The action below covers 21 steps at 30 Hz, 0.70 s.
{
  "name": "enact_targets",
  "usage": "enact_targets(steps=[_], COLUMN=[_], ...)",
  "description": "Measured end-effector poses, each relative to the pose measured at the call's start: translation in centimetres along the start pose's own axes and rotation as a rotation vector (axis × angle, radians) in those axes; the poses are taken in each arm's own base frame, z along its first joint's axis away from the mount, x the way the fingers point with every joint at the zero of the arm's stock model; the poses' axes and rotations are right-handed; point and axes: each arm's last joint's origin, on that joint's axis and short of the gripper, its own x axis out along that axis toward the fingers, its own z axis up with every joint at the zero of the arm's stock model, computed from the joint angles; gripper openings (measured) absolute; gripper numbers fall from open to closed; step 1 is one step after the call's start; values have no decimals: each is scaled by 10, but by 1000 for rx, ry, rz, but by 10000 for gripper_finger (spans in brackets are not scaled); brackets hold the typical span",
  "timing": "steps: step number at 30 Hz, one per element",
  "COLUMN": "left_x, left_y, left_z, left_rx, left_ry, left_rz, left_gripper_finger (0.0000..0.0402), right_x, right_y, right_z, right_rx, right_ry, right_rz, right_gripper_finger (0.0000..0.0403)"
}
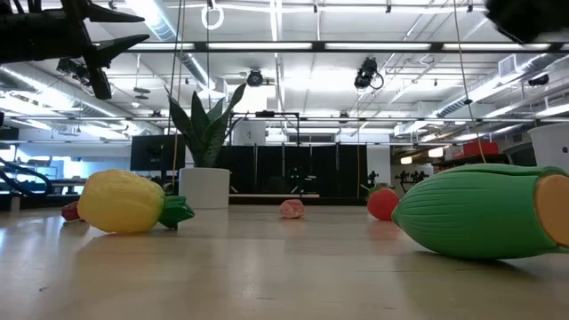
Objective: Pick and placing Produce into tupperware
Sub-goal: Put the red strawberry into the white basket
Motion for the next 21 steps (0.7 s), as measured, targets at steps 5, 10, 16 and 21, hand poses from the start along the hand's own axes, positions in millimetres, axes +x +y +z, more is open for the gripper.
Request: enact_targets(steps=[5, 10, 16, 21], left_x=[0, 0, 0, 0], left_y=[0, 0, 0, 0], left_z=[0, 0, 0, 0], left_rx=[0, -2, -53, -52], left_ry=[0, 0, 0, 0], left_rz=[0, 0, 0, 0], left_gripper_finger=[110, 110, 110, 110], right_x=[-27, -24, 12, 44], right_y=[27, 48, 54, 52], right_z=[27, 64, 109, 130], right_rx=[-187, -511, -610, -677], right_ry=[-364, -505, -322, -266], right_rz=[152, 18, -156, -291], right_gripper_finger=[90, 99, 119, 137])
